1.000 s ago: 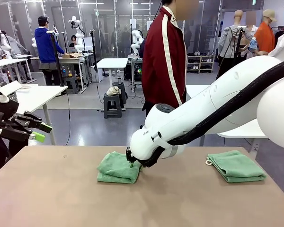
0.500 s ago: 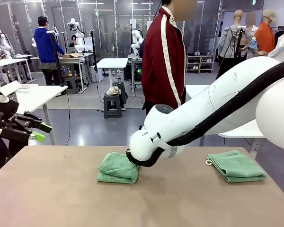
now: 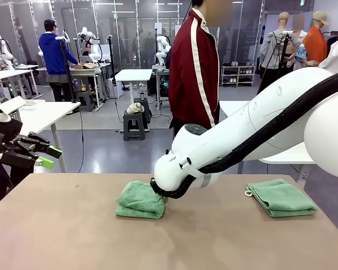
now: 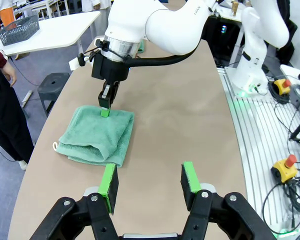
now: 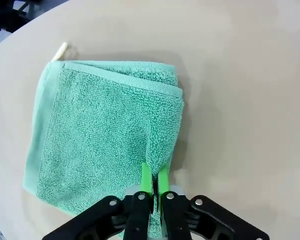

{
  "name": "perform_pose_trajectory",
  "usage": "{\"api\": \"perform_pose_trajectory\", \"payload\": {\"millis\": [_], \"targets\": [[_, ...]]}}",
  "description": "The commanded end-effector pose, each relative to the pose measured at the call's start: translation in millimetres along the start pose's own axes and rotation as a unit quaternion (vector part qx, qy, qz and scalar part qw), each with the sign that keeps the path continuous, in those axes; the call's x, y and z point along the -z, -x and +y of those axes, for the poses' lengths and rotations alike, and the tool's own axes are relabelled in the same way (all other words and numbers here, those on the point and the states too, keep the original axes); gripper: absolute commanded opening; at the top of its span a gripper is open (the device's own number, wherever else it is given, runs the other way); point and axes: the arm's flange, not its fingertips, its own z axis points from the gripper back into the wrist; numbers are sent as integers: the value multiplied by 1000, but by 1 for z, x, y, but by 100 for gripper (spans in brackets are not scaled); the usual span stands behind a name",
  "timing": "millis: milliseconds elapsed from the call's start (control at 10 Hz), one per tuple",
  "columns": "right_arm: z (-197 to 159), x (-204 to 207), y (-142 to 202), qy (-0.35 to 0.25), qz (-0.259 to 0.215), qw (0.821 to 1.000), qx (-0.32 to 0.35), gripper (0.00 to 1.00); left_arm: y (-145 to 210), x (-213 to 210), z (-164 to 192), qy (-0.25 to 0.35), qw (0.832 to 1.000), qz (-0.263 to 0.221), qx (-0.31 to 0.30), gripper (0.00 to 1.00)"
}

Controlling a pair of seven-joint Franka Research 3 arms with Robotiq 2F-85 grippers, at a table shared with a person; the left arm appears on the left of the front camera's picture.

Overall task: Fold the towels and place them in the basket.
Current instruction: Stack the folded Towel with hook on the right side of the table.

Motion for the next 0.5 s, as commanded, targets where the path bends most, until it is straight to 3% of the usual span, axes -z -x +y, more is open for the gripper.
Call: {"api": "perform_pose_trajectory", "payload": {"millis": [0, 200, 300, 400], "targets": [[1, 0, 1, -1, -2, 1000, 9, 0, -2, 0, 0, -4, 1000, -8, 5, 65], [1, 0, 1, -1, -2, 1000, 9, 0, -2, 0, 0, -4, 1000, -8, 5, 65], [0, 0, 0, 0, 0, 1000, 0, 5, -2, 0, 0, -4, 1000, -8, 5, 65], [-2, -10, 3, -26, 26, 998, -41, 5, -2, 0, 0, -4, 1000, -8, 5, 65]]}}
